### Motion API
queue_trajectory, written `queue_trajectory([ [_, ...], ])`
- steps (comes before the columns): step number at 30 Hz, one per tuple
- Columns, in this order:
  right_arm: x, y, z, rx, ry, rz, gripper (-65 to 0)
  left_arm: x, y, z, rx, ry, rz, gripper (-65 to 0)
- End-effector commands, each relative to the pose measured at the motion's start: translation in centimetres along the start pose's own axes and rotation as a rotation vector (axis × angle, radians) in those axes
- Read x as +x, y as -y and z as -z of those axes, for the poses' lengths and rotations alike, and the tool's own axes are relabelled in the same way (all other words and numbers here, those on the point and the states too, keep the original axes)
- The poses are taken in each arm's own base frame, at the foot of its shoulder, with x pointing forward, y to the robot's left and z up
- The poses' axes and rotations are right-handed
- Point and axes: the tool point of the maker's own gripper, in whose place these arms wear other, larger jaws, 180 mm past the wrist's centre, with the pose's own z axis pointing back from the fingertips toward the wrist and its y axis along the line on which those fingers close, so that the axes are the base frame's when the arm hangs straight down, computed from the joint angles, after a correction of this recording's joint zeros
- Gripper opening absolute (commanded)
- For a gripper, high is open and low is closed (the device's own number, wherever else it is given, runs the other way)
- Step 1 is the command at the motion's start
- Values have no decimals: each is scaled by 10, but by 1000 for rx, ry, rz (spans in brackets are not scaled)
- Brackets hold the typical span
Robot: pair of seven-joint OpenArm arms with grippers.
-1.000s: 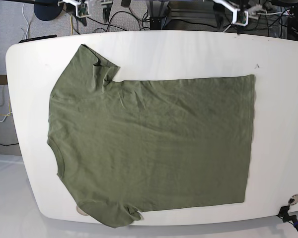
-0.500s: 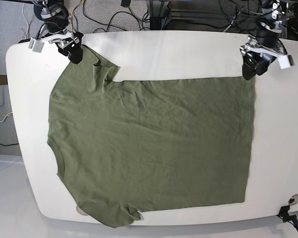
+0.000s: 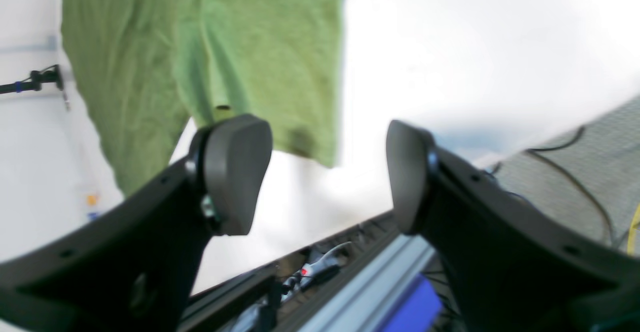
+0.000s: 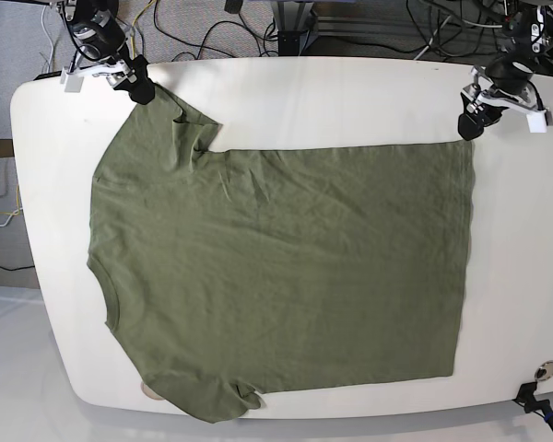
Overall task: Fold the T-shirt properly
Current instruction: 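Lower both grippers onto the two hem corners of the green T-shirt, then grasp the hem corners with both grippers and lift them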
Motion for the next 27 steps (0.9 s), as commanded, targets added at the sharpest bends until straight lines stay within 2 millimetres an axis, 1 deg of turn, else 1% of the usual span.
queue_trajectory([
  [1,1,-1,2,10,-9,4,-265,13,9,1,-31,27,21,-311],
  [7,2,-5,24,39,-32,43,-267,13,6,2,-20,29,35,-311],
  [9,3,-7,28,48,-32,53,-267,18,9,5,-28,40,38,-311],
  [11,-9,-19,37,76,-76,52,-269,21,11,6,-33,49,39,-311],
  [12,-12,-21,39,81,-85,50,-282,22,11,6,-34,50,41,-311],
  [14,-12,-22,40,85,-89,50,-344,22,11,6,-34,50,41,-311],
  [17,-18,-24,41,88,-90,67,-500,22,11,6,-34,50,42,-311],
  [20,-18,-22,40,82,-90,63,-650,23,12,6,-35,51,42,-311],
  [22,-17,-22,40,83,-88,63,-650,26,14,8,-41,60,44,-311],
  [25,-14,-22,40,82,-86,51,-650,24,5,11,-21,51,29,-311],
  [27,-12,-22,39,80,-88,39,-650,29,2,16,-18,62,20,-311],
])
